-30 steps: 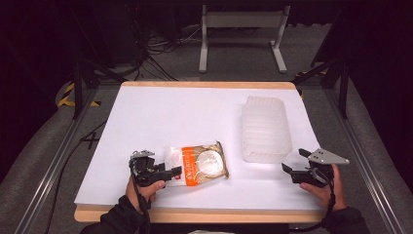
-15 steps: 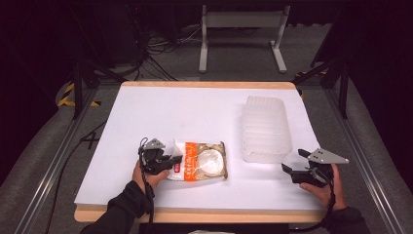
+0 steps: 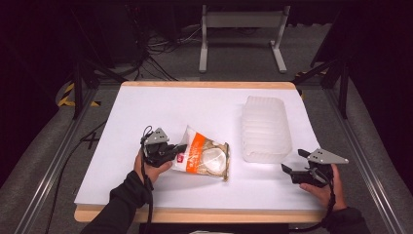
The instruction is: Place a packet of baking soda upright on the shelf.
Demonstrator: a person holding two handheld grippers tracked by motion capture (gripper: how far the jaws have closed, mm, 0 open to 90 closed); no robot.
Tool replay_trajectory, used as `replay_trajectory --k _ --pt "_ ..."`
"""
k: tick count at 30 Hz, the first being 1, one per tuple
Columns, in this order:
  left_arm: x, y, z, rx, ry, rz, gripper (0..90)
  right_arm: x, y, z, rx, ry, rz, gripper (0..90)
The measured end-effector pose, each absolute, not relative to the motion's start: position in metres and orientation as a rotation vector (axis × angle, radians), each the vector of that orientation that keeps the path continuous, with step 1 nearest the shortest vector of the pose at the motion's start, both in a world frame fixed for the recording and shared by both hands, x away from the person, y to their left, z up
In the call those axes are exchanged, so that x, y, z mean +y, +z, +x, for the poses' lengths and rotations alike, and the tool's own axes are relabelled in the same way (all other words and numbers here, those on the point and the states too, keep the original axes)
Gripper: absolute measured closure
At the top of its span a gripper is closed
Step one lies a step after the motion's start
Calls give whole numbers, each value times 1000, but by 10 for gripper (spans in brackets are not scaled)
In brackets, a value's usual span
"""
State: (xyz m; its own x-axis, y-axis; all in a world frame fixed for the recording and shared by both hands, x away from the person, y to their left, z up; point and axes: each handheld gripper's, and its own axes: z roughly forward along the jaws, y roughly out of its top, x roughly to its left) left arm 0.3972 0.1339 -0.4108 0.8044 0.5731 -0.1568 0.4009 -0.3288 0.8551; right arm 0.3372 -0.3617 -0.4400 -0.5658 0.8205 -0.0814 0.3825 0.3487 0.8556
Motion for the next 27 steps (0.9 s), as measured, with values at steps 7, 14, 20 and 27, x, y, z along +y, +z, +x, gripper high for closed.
replay_trajectory --k 7,14,20,27 --pt "125 -391 415 612 132 1955 893 -361 -440 338 2112 1123 1053 136" --pt "110 -366 413 523 203 2004 896 -361 -441 338 2113 1128 1054 137" --pt "95 -340 416 441 238 2042 893 -360 -441 338 2125 1116 1048 136" --pt "82 -312 414 377 329 2127 896 -359 -441 339 2135 1104 1045 136"
